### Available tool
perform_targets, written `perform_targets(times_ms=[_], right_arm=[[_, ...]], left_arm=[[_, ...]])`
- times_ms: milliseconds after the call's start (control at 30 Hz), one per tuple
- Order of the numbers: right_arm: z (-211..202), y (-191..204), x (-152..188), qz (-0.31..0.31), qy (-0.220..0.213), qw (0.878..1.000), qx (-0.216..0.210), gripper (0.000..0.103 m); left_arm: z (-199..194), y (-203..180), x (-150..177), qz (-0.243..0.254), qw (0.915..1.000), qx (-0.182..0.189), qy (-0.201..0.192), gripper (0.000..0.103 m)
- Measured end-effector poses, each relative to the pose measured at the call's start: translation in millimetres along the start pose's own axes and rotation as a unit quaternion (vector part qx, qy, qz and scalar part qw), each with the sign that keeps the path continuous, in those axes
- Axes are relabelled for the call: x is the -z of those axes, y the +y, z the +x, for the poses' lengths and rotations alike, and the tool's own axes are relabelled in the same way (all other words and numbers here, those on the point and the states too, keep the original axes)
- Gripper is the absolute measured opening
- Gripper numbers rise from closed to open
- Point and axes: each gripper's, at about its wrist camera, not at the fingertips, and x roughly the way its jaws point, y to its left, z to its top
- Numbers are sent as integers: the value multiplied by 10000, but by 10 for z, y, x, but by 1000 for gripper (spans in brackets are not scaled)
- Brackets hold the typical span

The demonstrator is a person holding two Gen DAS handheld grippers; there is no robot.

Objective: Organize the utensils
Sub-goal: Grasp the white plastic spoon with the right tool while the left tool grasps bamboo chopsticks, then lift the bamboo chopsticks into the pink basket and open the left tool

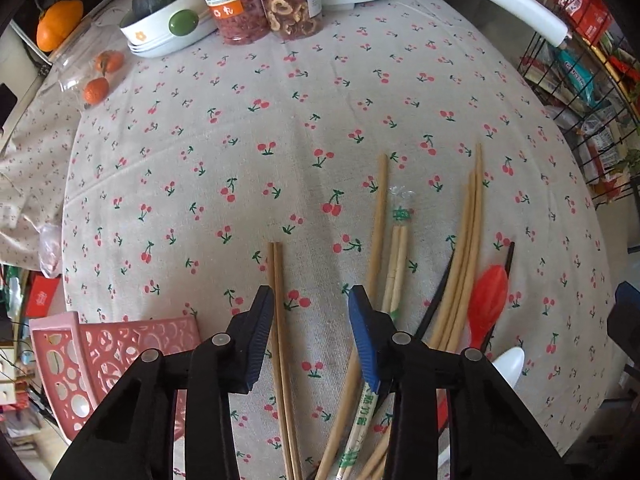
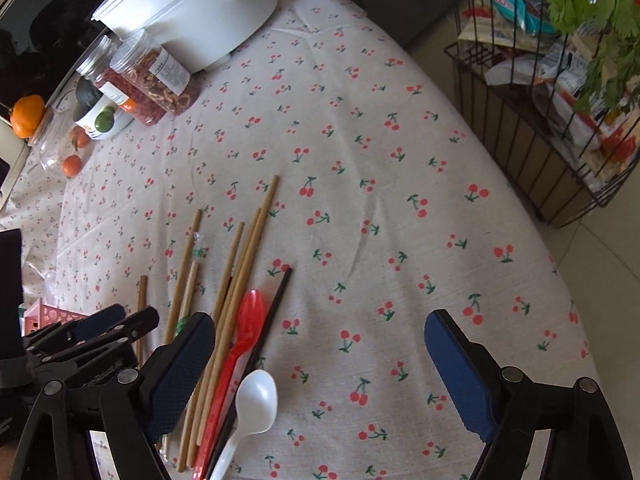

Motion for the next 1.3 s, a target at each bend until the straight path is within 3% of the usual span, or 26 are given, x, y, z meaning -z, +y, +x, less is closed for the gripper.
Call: perform_targets(times_ms=[133,233,400,433,533,700,900,967,1100,1300], right_arm=[[100,37,27,-19,179,9998,-73,88],[199,53,55,-34,377,9992,-150,85],[315,49,82,30,620,9972,-427,84],[341,57,87,24,668,9967,-461,83],[432,86,114,-31,850,9950,-516,80],[550,100,163,-200,1060,9931,-469,69],[632,168,254,-485,1150,9913,-405,44],[653,203,279,-555,1176,9902,-507,26],[708,268,328,-736,1201,9885,-559,7],[602,322,411,-884,975,9908,-308,5]], left_arm=[[177,76,-90,-217,9995,-72,236,36],[209,141,-137,-469,9984,131,276,34],[216,206,-162,-567,9970,425,300,18],[209,204,-155,-538,9971,452,279,9],[174,199,-109,-446,9972,585,159,9],[-29,167,112,-205,9969,734,-204,9],[-530,246,396,18,9915,1003,-828,9],[-719,281,520,91,9885,1084,-1050,9],[-1013,437,784,190,9812,1220,-1482,9],[-1442,776,1226,118,9617,1381,-2365,8]])
